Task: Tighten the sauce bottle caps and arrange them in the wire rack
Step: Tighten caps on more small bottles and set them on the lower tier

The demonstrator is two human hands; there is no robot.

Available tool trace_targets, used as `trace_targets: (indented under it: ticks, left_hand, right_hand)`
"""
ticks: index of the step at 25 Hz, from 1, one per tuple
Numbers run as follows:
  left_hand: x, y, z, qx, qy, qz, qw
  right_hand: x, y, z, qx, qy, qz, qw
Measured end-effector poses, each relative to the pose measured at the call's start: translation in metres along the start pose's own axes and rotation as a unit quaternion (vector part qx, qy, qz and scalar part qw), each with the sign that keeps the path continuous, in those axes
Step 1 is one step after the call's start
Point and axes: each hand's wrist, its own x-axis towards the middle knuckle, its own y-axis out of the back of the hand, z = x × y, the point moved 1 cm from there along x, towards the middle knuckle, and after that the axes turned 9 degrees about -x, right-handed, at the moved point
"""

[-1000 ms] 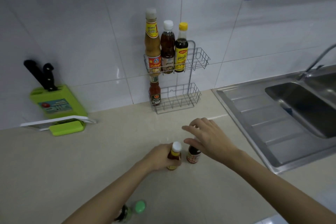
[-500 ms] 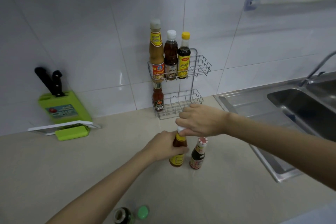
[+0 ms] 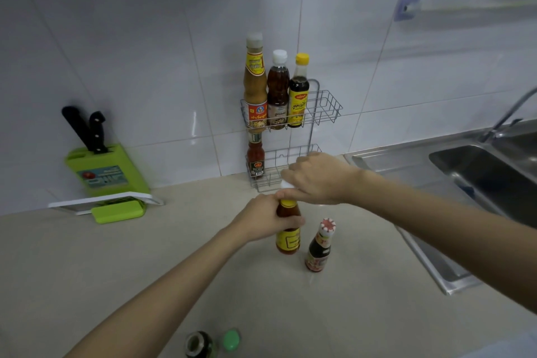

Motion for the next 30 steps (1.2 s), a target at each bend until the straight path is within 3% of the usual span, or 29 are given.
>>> trace_targets:
  ticks: [5,8,11,14,17,20,23,27,30]
  left_hand:
    - [0.01,0.002,0.001,0.079,0.001,0.013,0.997]
    - [0.011,0.005,0.001,0.02,-0.003,-0.014,1.0]
    - [0.014,0.018,0.007,-0.049,-0.019,-0.052,0.997]
    - [0.024,0.026,0.014,-0.065,-0.026,-0.054,0.996]
    - [0.039,0.028,0.007,-0.139,-0.015,-0.067,0.988]
    - [0.053,0.025,-0.016,-0.183,0.031,-0.088,0.979]
    - [0.074,0.024,-0.058,-0.182,0.118,-0.004,0.976]
    - [0.106,0.029,-0.092,-0.21,0.212,0.121,0.947]
    - [0.126,0.03,-0.094,-0.224,0.237,0.091,0.941]
  right_hand:
    - [0.008,0.005,-0.001,-0.024,-0.108,-0.101,0.989]
    - [0.012,0.0,-0.001,0.022,-0.12,-0.118,0.985]
    - [0.01,-0.012,0.011,0.158,-0.087,-0.059,0.982]
    - [0.015,-0.028,0.014,0.205,-0.087,0.021,0.975]
    - [0.021,-0.051,0.02,0.274,-0.195,0.065,0.939]
    - [0.023,-0.078,0.033,0.369,-0.287,0.042,0.883]
    - [0.033,-0.098,0.034,0.347,-0.341,0.083,0.87]
    - [0.051,-0.124,0.044,0.376,-0.364,0.151,0.838]
    - [0.064,-0.138,0.049,0.384,-0.343,0.181,0.838]
